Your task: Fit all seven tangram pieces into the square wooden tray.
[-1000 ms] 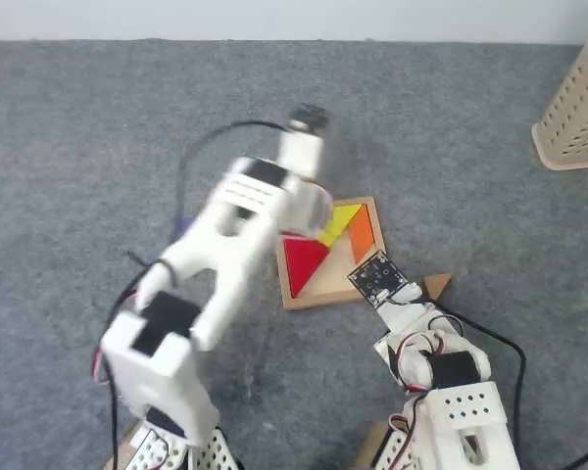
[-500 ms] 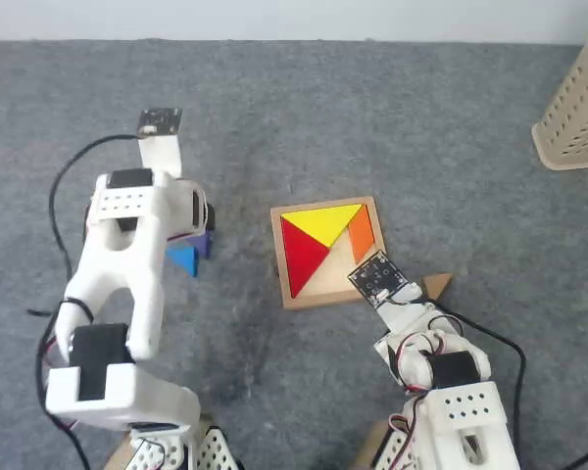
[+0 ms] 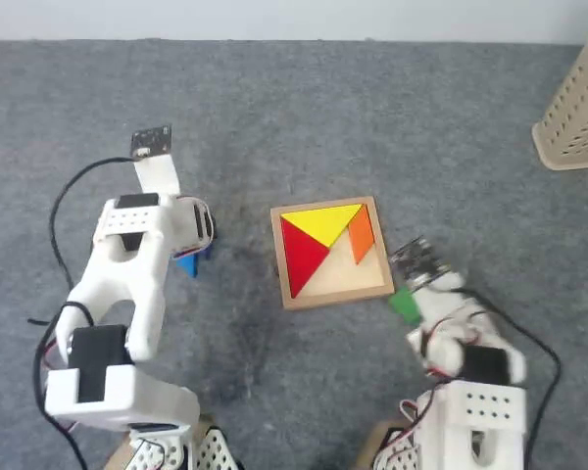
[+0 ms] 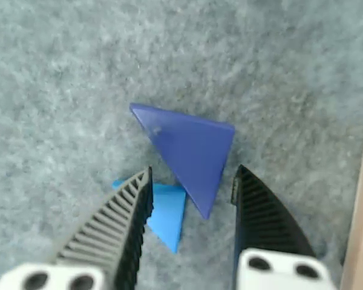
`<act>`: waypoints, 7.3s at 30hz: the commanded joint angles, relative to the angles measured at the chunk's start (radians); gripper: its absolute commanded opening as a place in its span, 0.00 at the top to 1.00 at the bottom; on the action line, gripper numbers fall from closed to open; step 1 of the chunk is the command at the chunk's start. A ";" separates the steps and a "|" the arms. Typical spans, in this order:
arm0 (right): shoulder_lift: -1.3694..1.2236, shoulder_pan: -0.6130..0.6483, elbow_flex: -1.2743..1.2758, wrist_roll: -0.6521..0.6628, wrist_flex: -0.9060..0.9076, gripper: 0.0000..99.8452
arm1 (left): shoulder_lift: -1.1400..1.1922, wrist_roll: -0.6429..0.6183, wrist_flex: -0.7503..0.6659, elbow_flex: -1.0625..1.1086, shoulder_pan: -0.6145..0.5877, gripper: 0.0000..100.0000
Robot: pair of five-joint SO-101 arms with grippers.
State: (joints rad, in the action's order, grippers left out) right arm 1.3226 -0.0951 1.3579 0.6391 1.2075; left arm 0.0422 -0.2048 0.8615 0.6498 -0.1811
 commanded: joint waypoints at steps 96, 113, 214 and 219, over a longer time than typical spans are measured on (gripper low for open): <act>-1.305 0.038 -0.787 -0.419 -0.147 0.88 | -0.060 0.046 -0.080 0.038 0.049 0.79; -1.106 0.113 -0.838 -0.351 0.036 0.88 | -0.060 0.046 -0.080 0.038 0.044 0.79; -1.555 -0.004 -1.204 -0.281 -0.136 0.83 | -0.058 0.048 -0.080 0.039 0.048 0.79; -1.678 -0.002 -1.263 -0.279 -0.137 0.83 | -0.058 0.048 -0.080 0.039 0.044 0.79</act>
State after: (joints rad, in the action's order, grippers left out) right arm -0.3345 -0.0875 0.1703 0.3690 1.0863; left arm 0.0361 -0.1741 0.7971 0.6928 -0.1381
